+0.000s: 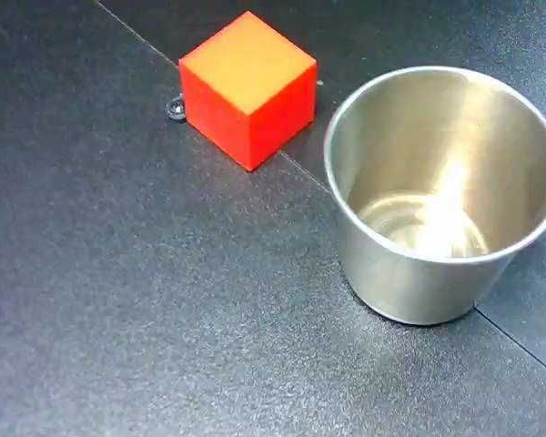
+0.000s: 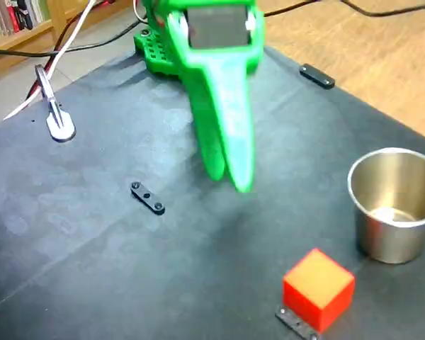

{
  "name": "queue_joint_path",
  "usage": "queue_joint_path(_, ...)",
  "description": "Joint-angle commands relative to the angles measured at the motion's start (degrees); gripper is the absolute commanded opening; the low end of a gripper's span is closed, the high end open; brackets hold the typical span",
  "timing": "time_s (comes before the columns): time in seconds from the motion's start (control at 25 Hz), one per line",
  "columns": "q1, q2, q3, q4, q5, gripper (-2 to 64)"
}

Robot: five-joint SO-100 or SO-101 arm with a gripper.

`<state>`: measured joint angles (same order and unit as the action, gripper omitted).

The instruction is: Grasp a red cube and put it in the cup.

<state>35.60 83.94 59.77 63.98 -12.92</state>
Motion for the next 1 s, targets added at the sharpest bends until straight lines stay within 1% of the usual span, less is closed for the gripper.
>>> queue_joint_path(0.0, -2.46, -2.99, -5.45, 0.18, -3.78, 35.6)
queue_joint_path(0.08, -4.13, -5.63, -8.17, 3.08, -6.06, 35.6)
queue_joint_path(0.16, -6.5, -8.79, -11.07, 7.47, -7.38, 35.6)
queue_joint_path(0.4, -11.43, -18.11, -22.06, 21.62, -7.73, 35.6)
queue_joint_path(0.56, -12.13, -22.85, -27.42, 31.03, -7.73, 35.6)
queue_joint_path(0.64, -12.13, -24.08, -28.83, 34.54, -7.91, 35.6)
queue_joint_path(0.76, -11.69, -24.61, -29.27, 37.71, -7.91, 35.6)
queue_joint_path(0.96, -11.07, -25.4, -34.8, 36.91, -8.09, 35.6)
